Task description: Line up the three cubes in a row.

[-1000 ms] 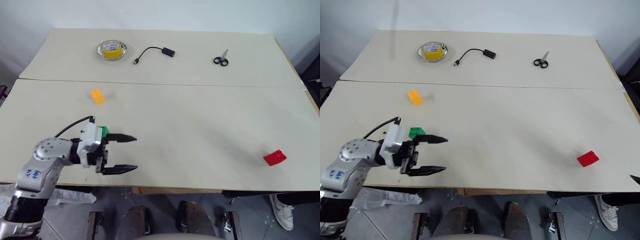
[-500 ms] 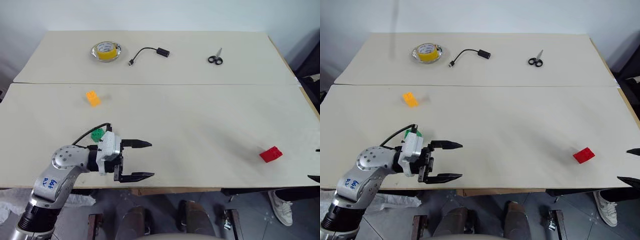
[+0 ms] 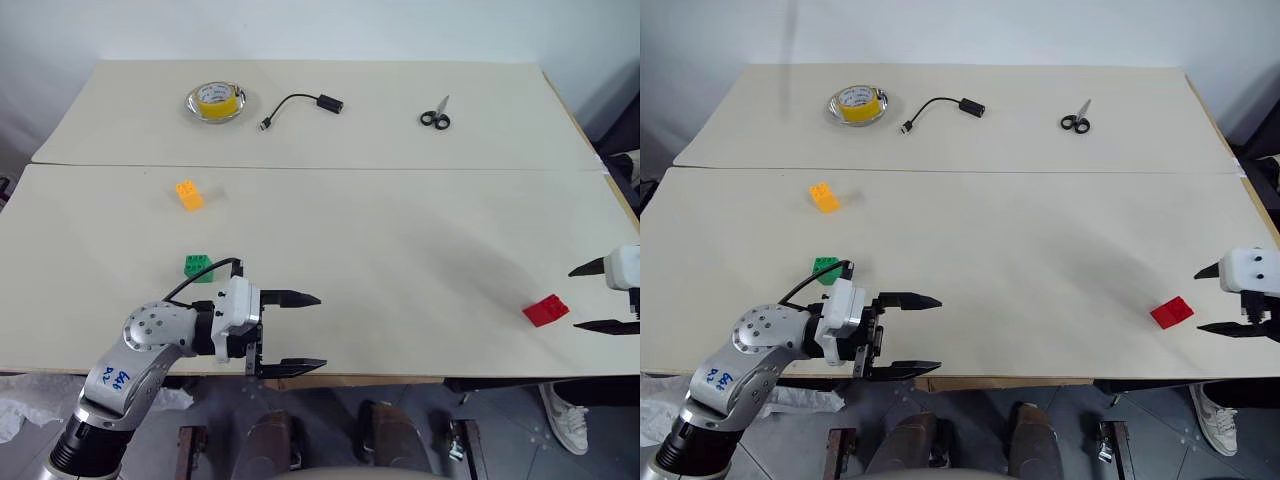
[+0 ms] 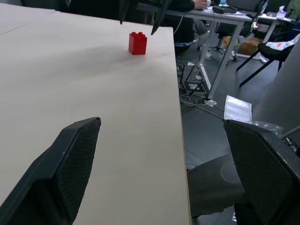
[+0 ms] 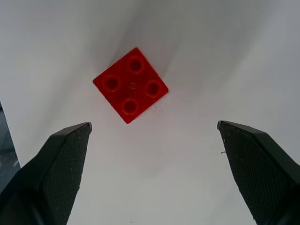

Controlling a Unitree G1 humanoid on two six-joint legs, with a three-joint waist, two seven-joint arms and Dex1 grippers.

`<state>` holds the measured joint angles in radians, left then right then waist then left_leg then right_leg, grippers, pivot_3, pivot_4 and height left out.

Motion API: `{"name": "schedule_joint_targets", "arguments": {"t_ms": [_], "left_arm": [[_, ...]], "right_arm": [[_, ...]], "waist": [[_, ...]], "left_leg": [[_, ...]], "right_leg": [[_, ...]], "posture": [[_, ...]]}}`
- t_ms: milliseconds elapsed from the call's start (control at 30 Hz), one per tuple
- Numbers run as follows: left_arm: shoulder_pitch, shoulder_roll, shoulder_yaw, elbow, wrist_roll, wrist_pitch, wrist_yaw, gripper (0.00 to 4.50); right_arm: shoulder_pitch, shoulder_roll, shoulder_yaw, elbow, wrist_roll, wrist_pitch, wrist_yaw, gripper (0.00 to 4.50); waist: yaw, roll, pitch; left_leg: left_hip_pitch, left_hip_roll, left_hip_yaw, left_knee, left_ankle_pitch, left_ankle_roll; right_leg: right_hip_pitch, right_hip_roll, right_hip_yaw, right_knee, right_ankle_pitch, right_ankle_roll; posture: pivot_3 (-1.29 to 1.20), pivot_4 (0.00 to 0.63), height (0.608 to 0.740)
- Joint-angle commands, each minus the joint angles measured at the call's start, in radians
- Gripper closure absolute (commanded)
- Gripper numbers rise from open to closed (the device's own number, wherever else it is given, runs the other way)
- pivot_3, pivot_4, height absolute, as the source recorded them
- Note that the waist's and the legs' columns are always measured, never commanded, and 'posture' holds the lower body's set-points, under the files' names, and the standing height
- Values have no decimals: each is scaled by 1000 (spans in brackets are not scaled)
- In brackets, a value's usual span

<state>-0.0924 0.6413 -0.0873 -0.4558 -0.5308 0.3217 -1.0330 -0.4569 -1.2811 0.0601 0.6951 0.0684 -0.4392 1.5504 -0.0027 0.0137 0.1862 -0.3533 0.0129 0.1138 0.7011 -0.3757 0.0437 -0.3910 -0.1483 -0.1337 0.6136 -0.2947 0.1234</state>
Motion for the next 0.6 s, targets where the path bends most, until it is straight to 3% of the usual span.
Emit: {"name": "schedule_joint_targets", "arguments": {"t_ms": [33,233,333,567,600], "left_arm": [[2,-5,2,-11,7,-20,5,28],[14,-10,13,-9,10,-17,22,28],[28,-4,18,-15,9,-17,21,0],[46,8,48,8,14,-32,18,0],[48,9,52,13,16,-35,17,0]], "right_arm": [[-79,7,90,50,-7,-89,64,0],[-160,40,219,97,10,-159,64,0],[-181,43,266,109,23,-156,64,555],[-255,39,354,138,51,-174,64,2910],[-264,39,364,134,63,-169,64,3003]], "waist": [[0,0,0],[-1,0,0],[-1,0,0],[-2,1,0],[-2,1,1]], "left_leg": [[0,0,0,0,0,0],[0,0,0,0,0,0],[-1,0,0,0,0,0],[-1,0,-1,0,0,0],[-1,0,-1,0,0,0]], "right_leg": [[0,0,0,0,0,0],[0,0,-1,0,0,0],[0,0,-1,0,0,0],[0,0,-1,-1,0,0],[0,0,-1,0,0,0]], "posture": [[0,150,740],[0,150,740],[0,150,740],[0,150,740],[0,150,740]]}}
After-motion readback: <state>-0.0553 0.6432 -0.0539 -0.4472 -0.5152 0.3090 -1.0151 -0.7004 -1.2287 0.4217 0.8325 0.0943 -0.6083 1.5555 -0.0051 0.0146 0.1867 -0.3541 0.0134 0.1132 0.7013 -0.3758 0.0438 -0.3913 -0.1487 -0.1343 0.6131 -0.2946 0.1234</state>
